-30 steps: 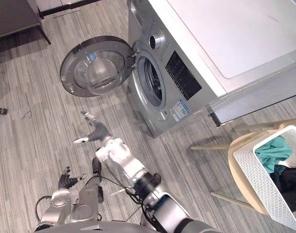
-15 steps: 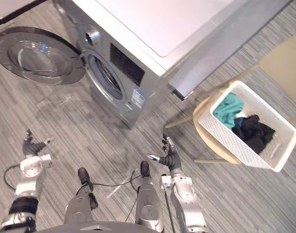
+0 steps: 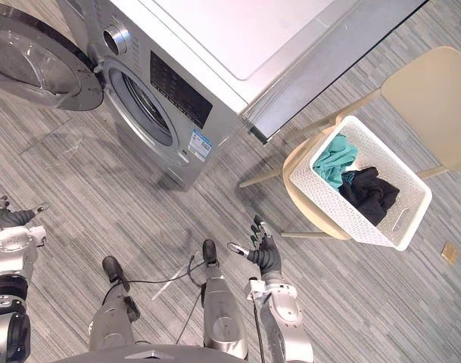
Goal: Pick up the laundry basket with both hands and put the clothes into the washing machine.
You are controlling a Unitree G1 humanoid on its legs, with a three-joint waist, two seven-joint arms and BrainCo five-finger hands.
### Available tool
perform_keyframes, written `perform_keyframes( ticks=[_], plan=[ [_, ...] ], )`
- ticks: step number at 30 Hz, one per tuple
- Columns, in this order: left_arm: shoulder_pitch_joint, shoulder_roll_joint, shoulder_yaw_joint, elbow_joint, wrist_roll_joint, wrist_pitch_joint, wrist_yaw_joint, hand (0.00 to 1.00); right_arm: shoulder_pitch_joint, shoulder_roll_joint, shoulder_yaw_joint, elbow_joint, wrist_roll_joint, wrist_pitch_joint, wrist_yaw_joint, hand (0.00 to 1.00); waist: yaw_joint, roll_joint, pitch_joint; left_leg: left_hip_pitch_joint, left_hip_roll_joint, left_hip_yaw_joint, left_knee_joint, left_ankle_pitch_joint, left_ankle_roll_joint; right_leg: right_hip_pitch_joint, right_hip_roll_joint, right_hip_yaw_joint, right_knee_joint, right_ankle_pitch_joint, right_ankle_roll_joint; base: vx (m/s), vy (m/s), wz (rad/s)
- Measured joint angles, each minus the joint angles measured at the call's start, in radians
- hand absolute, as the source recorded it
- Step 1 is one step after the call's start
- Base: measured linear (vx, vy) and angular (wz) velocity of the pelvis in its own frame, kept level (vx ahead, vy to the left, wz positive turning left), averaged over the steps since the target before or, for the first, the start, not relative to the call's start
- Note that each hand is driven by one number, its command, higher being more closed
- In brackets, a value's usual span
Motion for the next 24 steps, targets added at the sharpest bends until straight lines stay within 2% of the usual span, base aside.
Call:
perform_keyframes(
  ticks=[9, 11, 14, 16, 18, 19, 20, 24],
  plan=[
    [-0.008, 0.002, -0.002, -0.027, 0.0, 0.002, 0.0, 0.0, 0.0, 0.026, -0.005, 0.001, 0.019, -0.007, 0.0, 0.0, 0.002, 0.001, 0.001, 0.019, 0.0, 0.0, 0.0, -0.001, -0.001, 0.018, 0.001, 0.001, 0.001, -0.002, 0.0, 0.0, 0.0, 0.0],
    [0.049, -0.025, -0.003, -0.103, 0.001, -0.001, 0.0, 0.0, 0.0, 0.044, -0.005, 0.011, 0.018, -0.006, 0.0, 0.0, 0.006, 0.002, 0.001, 0.043, 0.0, -0.003, 0.0, -0.006, -0.003, 0.045, 0.0, -0.002, 0.001, -0.008, 0.001, 0.01, 0.007, 0.06],
    [0.165, -0.119, -0.004, -0.233, -0.005, -0.026, -0.001, 0.0, -0.003, 0.06, -0.016, 0.04, 0.014, -0.006, -0.001, 0.0, 0.019, 0.014, -0.002, 0.082, -0.002, -0.022, 0.0, -0.022, -0.007, 0.095, -0.003, -0.016, 0.002, -0.03, 0.0, 0.02, 0.014, 0.2],
    [0.267, -0.218, -0.03, -0.293, -0.013, -0.046, -0.011, 0.0, -0.007, 0.073, -0.047, 0.077, -0.023, 0.003, -0.003, 0.0, 0.028, 0.048, -0.017, 0.085, -0.007, -0.057, 0.0, -0.034, -0.007, 0.125, -0.011, -0.055, 0.002, -0.047, -0.002, 0.02, 0.008, 0.44],
    [0.34, -0.272, -0.043, -0.297, -0.016, -0.051, -0.032, 0.0, -0.018, 0.076, -0.062, 0.113, -0.038, 0.005, -0.007, 0.0, 0.033, 0.075, -0.033, 0.09, -0.009, -0.079, 0.0, -0.038, -0.005, 0.148, -0.015, -0.074, 0.001, -0.058, -0.001, 0.05, -0.001, 0.4],
    [0.394, -0.308, -0.05, -0.284, -0.022, -0.053, -0.049, 0.0, -0.025, 0.077, -0.078, 0.148, -0.063, 0.007, -0.007, 0.0, 0.038, 0.096, -0.054, 0.092, -0.01, -0.09, 0.0, -0.032, 0.001, 0.166, -0.018, -0.097, 0.004, -0.069, 0.0, 0.11, -0.013, 0.52],
    [0.434, -0.337, -0.055, -0.245, -0.022, -0.055, -0.067, 0.0, -0.034, 0.076, -0.095, 0.194, -0.089, 0.009, -0.01, 0.0, 0.048, 0.115, -0.067, 0.11, -0.014, -0.106, 0.002, -0.029, 0.0, 0.196, -0.022, -0.115, 0.01, -0.086, -0.002, 0.1, -0.013, 0.49],
    [0.531, -0.399, -0.029, -0.053, -0.001, -0.055, -0.101, 0.0, -0.091, 0.074, -0.123, 0.402, -0.156, 0.029, -0.031, 0.0, 0.079, 0.151, -0.121, 0.163, -0.017, -0.115, 0.007, -0.034, 0.008, 0.257, -0.029, -0.16, 0.054, -0.141, 0.001, 0.09, -0.005, 0.34]
  ],
)
